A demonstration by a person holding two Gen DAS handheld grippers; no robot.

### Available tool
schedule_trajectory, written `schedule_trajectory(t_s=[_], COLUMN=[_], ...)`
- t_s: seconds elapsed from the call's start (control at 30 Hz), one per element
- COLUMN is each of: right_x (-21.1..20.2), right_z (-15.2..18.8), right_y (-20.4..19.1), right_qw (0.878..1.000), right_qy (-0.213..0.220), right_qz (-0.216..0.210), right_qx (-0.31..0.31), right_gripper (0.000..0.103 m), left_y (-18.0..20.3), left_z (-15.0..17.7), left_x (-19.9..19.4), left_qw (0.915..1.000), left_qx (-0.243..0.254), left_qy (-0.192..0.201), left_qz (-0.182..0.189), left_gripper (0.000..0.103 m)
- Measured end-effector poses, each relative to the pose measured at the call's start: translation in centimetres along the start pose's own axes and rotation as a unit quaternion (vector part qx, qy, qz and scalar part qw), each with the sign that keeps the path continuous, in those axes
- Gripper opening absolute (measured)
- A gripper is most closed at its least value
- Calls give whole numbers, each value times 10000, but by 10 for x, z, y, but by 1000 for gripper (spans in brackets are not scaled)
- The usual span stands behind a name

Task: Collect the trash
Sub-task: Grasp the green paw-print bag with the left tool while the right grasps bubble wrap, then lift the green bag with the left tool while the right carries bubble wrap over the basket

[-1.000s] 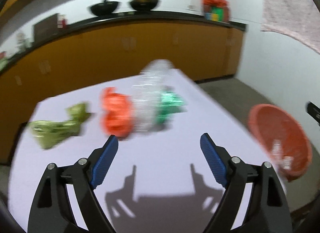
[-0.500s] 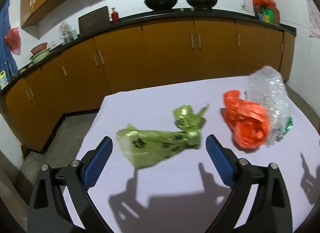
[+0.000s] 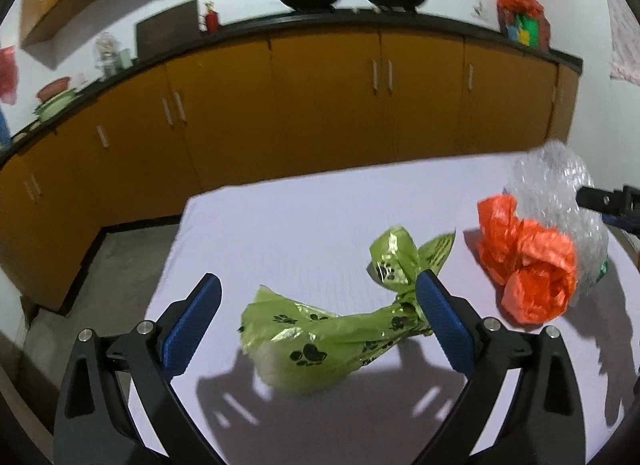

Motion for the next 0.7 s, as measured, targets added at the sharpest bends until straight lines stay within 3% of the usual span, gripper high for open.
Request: schedule_trajectory(t_s=[0.03, 0.13, 0.17, 0.27, 0.33, 0.47, 0.57, 0.7], right_x=[3, 8, 9, 6, 2, -14, -26, -47], right_z=[1, 8, 9, 12, 14, 15, 15, 16], right_y=[1, 1, 1, -2, -4, -8, -12, -14], right_qw=[10000, 9996, 9995, 9991, 9989, 9984, 9980, 9974], right_qy=[-45, -193, -234, -252, -227, -113, -32, 92], right_qz=[-28, -179, -226, -333, -403, -535, -611, -689], right_qx=[23, -38, -51, -75, -62, -106, -128, -174], right_gripper=[79, 52, 39, 27, 24, 20, 19, 19], left_y=[1, 3, 3, 7, 12, 20, 27, 32], left_z=[2, 10, 11, 17, 21, 27, 35, 42], left_x=[4, 14, 15, 16, 13, 10, 3, -5], left_qw=[10000, 9994, 9992, 9977, 9965, 9945, 9931, 9915], left_qx=[56, 104, 88, 63, 104, 167, 263, 230], left_qy=[-69, -272, -317, -439, -472, -518, -549, -592], left_qz=[33, 168, 241, 515, 686, 896, 1002, 1135], left_gripper=[97, 95, 87, 68, 59, 22, 11, 11])
Point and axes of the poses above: each gripper's, at about its wrist camera, not at the fingertips, and x roughly the way its jaws point, y to its right, z to its underside, the point moved 6 cm from there along x, roughly the way its jaws point, and after that the axes turned 9 degrees about -z, right-handed, at the moved point
